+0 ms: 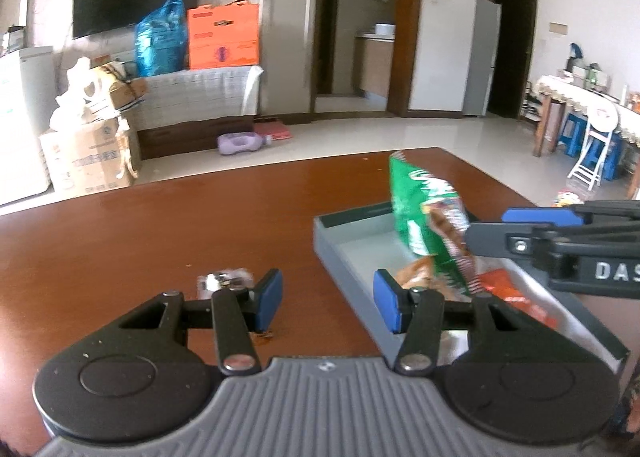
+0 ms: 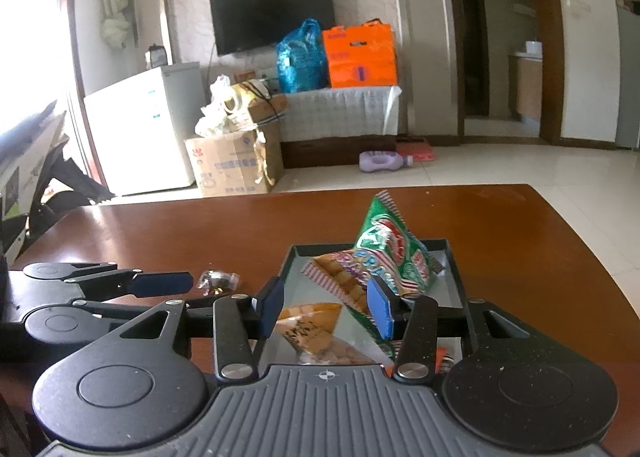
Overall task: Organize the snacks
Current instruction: 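Withdraw both open grippers from the box toward the remaining candies, then close left gripper on brown-wrapped chocolates while right gripper moves to clear candy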
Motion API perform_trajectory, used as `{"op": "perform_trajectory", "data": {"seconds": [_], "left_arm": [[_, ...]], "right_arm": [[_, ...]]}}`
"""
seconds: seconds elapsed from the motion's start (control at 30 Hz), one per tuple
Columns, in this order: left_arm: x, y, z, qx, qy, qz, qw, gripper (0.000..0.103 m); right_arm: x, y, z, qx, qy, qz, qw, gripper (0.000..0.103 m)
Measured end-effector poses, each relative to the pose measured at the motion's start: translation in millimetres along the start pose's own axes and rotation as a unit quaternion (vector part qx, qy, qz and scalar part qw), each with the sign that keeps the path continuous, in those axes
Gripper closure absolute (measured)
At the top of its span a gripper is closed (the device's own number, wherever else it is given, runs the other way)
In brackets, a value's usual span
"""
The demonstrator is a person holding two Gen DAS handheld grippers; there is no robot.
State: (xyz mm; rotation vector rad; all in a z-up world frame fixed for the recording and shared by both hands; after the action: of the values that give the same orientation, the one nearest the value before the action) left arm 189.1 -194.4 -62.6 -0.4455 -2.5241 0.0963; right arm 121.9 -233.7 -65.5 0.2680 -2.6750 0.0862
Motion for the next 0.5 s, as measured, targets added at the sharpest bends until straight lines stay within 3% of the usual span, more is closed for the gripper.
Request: {"op": "perform_trajectory", "data": {"seconds": [0.33, 0.5], "left_arm": [[-9, 42, 5, -0.009, 0.006, -0.067, 0.9977, 0.054], [-21, 57, 9, -0.005, 0.015, -0.08, 0.9967, 0.054]], "right_arm": [[-5, 15, 1, 0.0, 0.003, -0.016, 1.0, 0.054], [-8, 20, 4, -0.002, 0.006, -0.023, 1.0, 0.054]]}}
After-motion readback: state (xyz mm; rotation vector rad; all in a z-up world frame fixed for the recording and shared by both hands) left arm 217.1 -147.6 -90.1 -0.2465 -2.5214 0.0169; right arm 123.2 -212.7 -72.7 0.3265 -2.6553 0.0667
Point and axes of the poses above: each gripper's, at about its wrist camera, not at the fingertips, and x roughly against the way its jaws point, y to its left, z to its underside, the point moved 7 cm from there along -x, roughly the way its jaws point, and after that the axes turned 7 degrees about x, right-handed, at the moved point
